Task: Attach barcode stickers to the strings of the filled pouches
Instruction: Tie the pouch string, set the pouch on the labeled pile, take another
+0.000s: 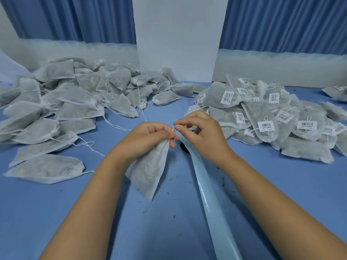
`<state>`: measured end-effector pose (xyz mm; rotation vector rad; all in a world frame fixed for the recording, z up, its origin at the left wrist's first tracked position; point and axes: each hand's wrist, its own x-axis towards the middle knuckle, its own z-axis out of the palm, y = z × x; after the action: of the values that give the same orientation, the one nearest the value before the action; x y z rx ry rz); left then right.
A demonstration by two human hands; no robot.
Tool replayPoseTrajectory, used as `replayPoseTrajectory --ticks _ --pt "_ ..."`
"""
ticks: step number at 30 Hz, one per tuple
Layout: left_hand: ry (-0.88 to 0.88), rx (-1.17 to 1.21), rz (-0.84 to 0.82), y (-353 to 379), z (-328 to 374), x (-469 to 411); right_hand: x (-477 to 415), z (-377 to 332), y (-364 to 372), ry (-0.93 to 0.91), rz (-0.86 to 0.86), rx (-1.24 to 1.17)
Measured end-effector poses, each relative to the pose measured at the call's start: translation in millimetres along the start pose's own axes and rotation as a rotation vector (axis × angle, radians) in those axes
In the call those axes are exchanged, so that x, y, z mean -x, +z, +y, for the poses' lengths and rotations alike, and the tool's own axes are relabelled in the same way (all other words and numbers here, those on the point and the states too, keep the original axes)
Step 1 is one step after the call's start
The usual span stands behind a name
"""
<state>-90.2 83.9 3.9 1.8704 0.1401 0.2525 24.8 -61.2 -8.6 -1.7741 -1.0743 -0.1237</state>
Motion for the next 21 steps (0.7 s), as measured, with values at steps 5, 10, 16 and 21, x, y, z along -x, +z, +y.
replayPoseTrajectory --ticks 5,10,16,21 --pt "0.012 0.16 0.012 2.9 -2.3 -2.5 2.9 -1.8 0.9 0.16 0.038 -0.117" --pt "0.01 0.256 0.055 -0.7 -5.8 -5.6 4.0 -5.2 -4.4 0.293 -0.128 -0.332" --pt "-0.012 0.248 0.049 -0.1 -7.6 -7.0 5.6 -4.8 -3.5 0.291 -0.203 -0.359" --pt "-0.068 0.151 0.154 1.9 -6.8 -7.0 4.3 -7.2 -5.8 0.231 -0.186 -0.252"
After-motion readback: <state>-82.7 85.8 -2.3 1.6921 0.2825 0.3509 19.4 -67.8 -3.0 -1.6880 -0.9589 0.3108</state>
